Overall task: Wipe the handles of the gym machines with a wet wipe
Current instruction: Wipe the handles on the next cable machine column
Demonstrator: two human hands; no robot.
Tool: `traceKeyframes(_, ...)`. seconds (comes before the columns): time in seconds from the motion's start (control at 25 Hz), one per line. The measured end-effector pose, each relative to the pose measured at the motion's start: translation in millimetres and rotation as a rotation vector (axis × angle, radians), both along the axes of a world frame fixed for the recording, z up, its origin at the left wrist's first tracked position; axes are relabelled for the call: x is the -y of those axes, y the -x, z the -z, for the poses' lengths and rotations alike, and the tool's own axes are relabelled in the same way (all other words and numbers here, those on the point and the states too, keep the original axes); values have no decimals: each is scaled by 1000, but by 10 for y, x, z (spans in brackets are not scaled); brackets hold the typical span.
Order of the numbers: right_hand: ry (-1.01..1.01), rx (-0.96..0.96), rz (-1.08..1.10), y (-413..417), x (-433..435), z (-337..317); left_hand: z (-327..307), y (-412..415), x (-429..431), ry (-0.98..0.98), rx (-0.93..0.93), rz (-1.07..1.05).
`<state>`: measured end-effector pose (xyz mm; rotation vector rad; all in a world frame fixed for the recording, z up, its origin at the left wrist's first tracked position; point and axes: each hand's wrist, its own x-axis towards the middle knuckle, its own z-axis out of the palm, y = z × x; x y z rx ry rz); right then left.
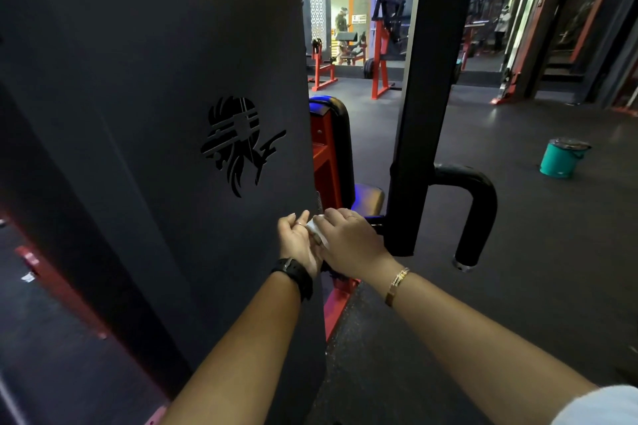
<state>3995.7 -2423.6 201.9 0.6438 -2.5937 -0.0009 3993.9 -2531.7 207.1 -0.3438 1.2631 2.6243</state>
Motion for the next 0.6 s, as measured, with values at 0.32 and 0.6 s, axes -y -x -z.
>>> traceKeyframes(0.32, -154, -237, -304, 178, -102, -33, 42, 52, 18, -67, 29, -3)
traceKeyframes(0.6, -132, -222, -245, 164, -54, 61, 25, 17, -54, 189, -98, -75)
